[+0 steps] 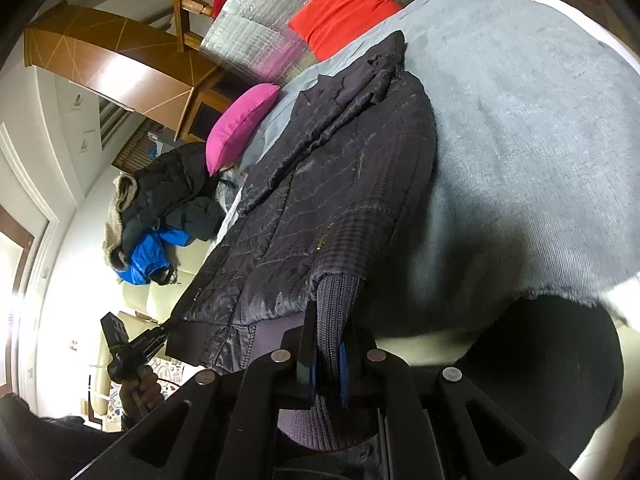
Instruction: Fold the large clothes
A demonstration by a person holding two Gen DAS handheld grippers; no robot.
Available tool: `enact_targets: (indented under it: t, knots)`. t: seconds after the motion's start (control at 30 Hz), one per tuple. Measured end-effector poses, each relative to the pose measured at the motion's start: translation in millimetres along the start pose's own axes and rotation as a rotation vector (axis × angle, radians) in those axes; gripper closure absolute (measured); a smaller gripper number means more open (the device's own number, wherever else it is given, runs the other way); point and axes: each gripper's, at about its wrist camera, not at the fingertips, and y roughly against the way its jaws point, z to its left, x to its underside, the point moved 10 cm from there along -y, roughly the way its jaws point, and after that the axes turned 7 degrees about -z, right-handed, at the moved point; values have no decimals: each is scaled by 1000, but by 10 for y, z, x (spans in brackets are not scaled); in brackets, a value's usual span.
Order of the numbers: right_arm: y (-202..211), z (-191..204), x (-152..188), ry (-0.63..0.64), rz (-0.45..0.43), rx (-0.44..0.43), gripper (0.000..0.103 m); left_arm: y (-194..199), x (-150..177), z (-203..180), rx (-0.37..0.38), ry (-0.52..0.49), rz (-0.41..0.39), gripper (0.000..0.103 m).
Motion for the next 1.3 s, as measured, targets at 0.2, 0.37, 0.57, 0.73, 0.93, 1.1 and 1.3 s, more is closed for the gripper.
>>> enact_targets:
  t: [0.2,0.37,0.57,0.73,0.93,1.1,1.3]
  knots:
    - [154,290,-167,56,-31,-58,95,170,-308,-43,2,-3,-77,89]
    - [151,407,-425,55,-88,-108,95,85,-570,-191,35,-18,-119,89]
    - [127,568,-797,41,-176,-158,95,-5,-955,-386,75,-26,-194,89]
    - [122,638,-1074,20,-234,-181,95,-37,-1237,-546,92,-56,-243,89]
    - [-2,675,-1405,9,-278,-192,95,-208,-1569,-653,110,-57,-280,89]
    - [-164,707,-1807,-6,-326,-200,95,-381,-1847,-710,111,-57,-303,89]
    - [-400,814,-2377,9,-366,-191,95,-646,-2238,-767,102,-67,-322,89]
